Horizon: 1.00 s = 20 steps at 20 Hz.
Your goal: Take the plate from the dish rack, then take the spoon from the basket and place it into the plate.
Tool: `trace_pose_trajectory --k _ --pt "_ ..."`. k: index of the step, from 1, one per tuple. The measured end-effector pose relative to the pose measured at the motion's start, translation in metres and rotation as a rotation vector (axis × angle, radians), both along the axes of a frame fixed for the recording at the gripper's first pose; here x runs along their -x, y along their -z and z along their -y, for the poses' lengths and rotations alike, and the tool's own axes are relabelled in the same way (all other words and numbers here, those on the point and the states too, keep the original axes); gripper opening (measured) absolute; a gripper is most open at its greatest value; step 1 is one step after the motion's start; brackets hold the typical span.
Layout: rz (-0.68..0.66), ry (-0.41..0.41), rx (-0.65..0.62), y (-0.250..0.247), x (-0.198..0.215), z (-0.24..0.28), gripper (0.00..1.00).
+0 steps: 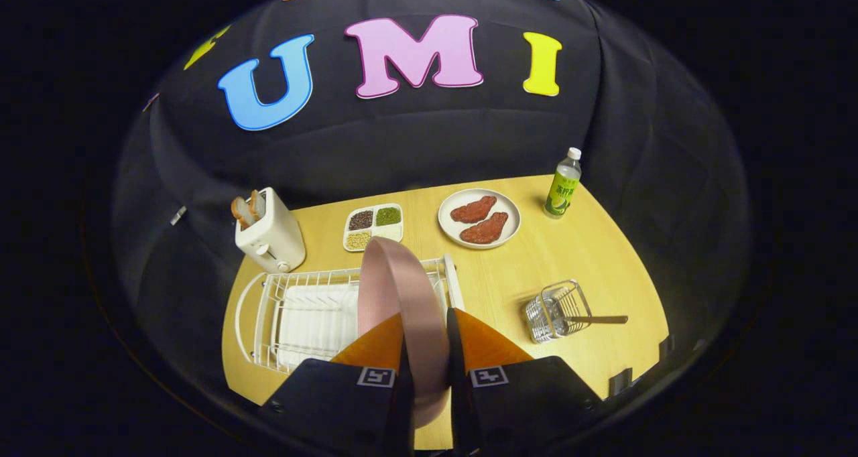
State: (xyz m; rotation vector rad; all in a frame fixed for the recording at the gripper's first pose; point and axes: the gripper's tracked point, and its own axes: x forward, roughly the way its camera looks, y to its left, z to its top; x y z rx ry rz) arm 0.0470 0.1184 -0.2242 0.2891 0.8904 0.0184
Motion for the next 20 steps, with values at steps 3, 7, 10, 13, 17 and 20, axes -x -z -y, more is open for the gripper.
trace_pose_trajectory --k 3,7,10,13,17,20 --pt "-0.029 -0.021 -0.075 -0.001 0.037 -0.001 0.26" --pt "-0.084 -0.017 -0.185 0.011 0.091 -0.005 0.26" --pt "-0.154 -0.007 -0.230 0.030 0.131 -0.005 0.26" --pt "-0.223 0.002 -0.242 0.060 0.162 -0.004 0.26" --pt "-0.273 0.015 -0.272 0.107 0.177 -0.013 0.26" --pt "-0.293 0.005 -0.283 0.136 0.180 -0.021 0.26"
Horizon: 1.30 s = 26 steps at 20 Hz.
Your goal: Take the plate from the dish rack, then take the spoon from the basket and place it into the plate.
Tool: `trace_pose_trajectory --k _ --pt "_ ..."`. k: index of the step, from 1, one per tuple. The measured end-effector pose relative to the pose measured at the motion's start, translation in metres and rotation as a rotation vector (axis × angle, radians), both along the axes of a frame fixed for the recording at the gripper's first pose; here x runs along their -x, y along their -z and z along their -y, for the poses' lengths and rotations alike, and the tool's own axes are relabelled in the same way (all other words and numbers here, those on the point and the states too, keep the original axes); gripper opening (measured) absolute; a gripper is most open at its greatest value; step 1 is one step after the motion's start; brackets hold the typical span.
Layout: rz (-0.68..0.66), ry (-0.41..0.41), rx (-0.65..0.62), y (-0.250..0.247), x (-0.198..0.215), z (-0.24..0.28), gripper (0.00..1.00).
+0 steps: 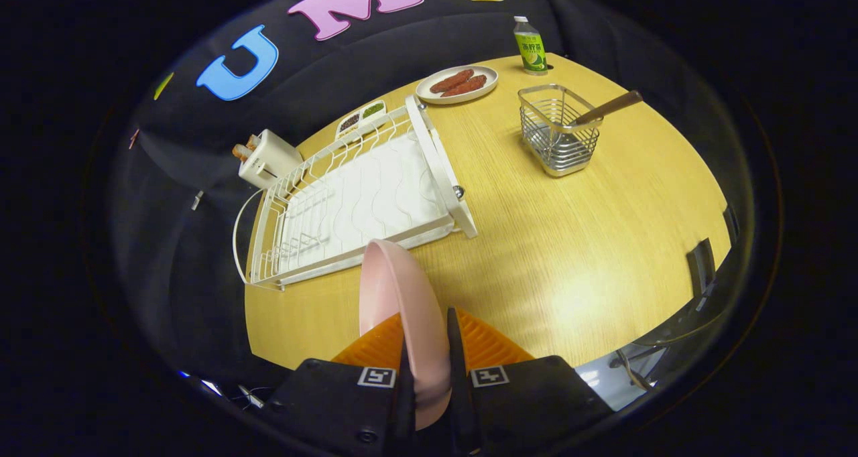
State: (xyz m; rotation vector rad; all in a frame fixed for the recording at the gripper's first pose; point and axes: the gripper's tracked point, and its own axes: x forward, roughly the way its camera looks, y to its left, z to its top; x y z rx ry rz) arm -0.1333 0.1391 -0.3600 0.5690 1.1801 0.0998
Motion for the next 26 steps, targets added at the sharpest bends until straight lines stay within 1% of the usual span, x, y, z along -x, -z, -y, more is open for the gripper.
trace_pose_trajectory --k 4,7,9,11,14,15,16,18,22,26 --pt "-0.019 0.020 -0.091 0.017 -0.002 -0.019 0.26" --pt "-0.018 0.030 -0.097 0.025 -0.003 -0.017 0.26" --pt "-0.017 0.020 -0.057 0.032 -0.003 -0.011 0.27" --pt "-0.012 -0.001 0.009 0.038 -0.004 -0.001 0.33" --pt "0.001 -0.039 0.107 0.047 -0.002 0.014 0.46" --pt "0.011 -0.047 0.125 0.046 -0.002 0.019 0.46" --pt "0.020 -0.052 0.128 0.047 -0.004 0.020 0.57" --pt "0.037 -0.048 0.136 0.044 -0.005 0.027 0.66" --pt "0.148 -0.066 0.176 0.020 -0.019 0.053 0.66" --pt "0.334 -0.068 0.209 -0.033 -0.049 0.093 0.65"
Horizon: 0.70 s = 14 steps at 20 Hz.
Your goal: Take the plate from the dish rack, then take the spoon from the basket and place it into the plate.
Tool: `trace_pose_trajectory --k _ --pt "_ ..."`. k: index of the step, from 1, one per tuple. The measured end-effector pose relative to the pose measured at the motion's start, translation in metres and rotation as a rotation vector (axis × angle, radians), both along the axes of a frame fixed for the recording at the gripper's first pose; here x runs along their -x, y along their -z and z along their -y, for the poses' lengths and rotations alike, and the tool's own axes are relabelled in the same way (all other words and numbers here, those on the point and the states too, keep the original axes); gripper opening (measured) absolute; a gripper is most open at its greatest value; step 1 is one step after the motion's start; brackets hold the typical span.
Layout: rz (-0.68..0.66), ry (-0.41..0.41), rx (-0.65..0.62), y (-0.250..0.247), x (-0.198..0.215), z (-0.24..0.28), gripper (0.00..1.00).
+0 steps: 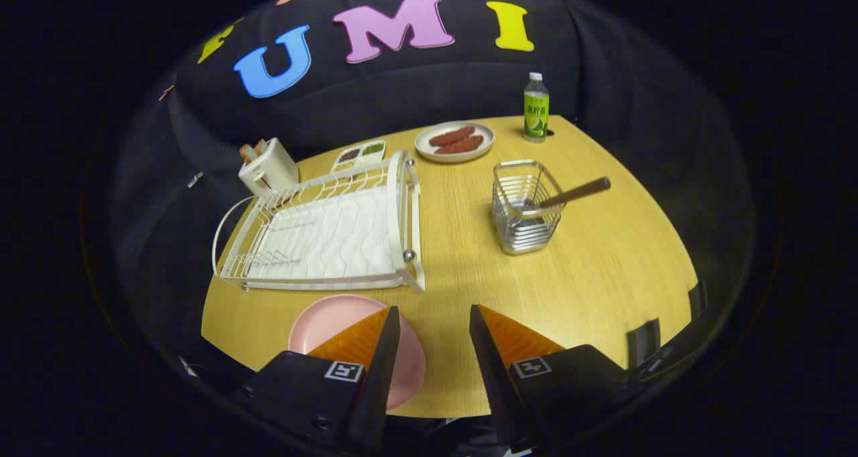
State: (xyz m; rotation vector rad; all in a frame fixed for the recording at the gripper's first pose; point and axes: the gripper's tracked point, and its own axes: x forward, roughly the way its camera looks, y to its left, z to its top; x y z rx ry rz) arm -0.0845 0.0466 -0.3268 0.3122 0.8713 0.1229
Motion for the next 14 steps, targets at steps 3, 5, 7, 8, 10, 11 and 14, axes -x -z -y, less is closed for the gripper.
trace_pose_trajectory --k 3,5,7,8,10,11,14 --pt "0.138 -0.007 0.065 -0.043 -0.035 0.040 0.65" --pt "0.201 0.006 0.135 -0.060 -0.060 0.073 0.65" --pt "0.216 0.024 0.192 -0.061 -0.080 0.104 0.65" --pt "0.206 0.030 0.203 -0.055 -0.088 0.113 0.65" --pt "0.168 0.049 0.234 -0.035 -0.100 0.137 0.65" --pt "0.146 0.050 0.250 -0.023 -0.104 0.146 0.64" --pt "0.056 0.036 0.254 0.017 -0.103 0.156 0.64"
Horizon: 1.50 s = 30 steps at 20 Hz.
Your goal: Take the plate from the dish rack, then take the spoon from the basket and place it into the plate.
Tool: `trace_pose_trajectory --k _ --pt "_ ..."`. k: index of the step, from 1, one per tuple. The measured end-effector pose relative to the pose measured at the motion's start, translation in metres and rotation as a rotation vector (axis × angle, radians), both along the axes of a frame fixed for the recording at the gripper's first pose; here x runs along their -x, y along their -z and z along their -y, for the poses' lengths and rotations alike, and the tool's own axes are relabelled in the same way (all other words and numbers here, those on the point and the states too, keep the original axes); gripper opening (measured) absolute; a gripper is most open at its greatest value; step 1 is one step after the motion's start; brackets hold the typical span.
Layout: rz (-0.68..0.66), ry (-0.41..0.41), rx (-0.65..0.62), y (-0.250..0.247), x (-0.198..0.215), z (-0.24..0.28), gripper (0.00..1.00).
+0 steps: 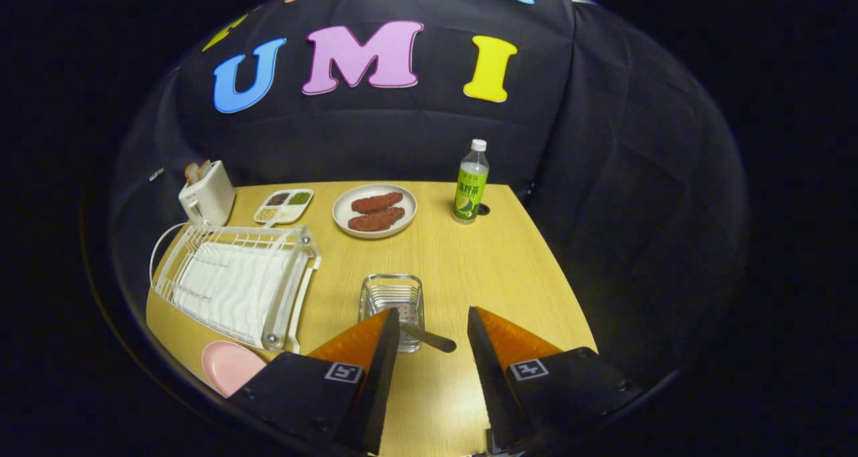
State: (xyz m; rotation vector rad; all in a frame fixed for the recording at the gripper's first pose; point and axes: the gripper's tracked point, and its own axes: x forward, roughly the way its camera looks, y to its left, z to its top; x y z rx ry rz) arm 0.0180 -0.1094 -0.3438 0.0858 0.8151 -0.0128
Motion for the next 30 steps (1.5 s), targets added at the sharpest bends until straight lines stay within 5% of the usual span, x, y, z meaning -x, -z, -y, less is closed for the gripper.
trace_pose_trajectory --k 2,10,18,30 --pt "-0.048 0.015 -0.039 0.019 0.004 0.000 0.63" --pt "-0.117 0.046 -0.208 0.033 0.007 -0.023 0.22" --pt "-0.145 0.027 -0.275 0.029 0.005 -0.040 0.08" --pt "-0.087 -0.004 -0.259 -0.046 0.018 -0.029 0.08"
